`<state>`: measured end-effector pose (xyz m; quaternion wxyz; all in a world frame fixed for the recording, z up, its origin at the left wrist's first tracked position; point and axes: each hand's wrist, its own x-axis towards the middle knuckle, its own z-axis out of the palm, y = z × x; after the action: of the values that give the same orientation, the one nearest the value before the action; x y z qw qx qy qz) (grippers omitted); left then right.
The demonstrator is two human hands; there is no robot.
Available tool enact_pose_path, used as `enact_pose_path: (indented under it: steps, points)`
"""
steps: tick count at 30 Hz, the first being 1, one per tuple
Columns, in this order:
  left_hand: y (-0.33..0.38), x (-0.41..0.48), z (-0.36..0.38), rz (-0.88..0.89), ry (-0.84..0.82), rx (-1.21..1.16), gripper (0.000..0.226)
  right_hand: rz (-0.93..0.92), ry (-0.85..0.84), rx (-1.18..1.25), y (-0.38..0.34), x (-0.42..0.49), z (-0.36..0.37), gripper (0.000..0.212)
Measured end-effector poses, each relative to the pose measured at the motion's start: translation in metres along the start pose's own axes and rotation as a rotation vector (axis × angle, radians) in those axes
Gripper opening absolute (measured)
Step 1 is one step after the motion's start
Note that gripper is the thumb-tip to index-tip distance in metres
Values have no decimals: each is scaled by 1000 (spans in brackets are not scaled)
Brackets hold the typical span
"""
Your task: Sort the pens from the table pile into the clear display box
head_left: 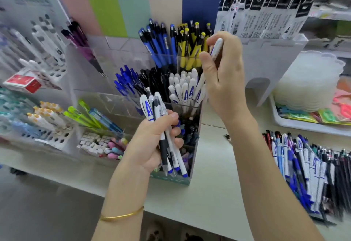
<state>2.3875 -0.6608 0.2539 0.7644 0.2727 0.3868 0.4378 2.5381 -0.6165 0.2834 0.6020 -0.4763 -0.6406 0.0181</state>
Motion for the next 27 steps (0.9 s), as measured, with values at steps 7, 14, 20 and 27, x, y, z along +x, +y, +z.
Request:
enact_pose_path:
  steps: [7, 14, 20, 27]
  points:
    - [-6, 0, 3, 36, 25, -2, 12, -79, 77, -200, 20, -30, 11, 25]
    - [-11, -2, -7, 35, -17, -34, 18, -123, 212, -307, 25, -54, 16, 14]
    - [-14, -11, -29, 55, -57, 14, 17, -253, 3, -28, -13, -72, 35, 20]
    - [-10, -23, -59, 33, -72, -121, 15, 187, -396, 112, -40, -71, 49, 16]
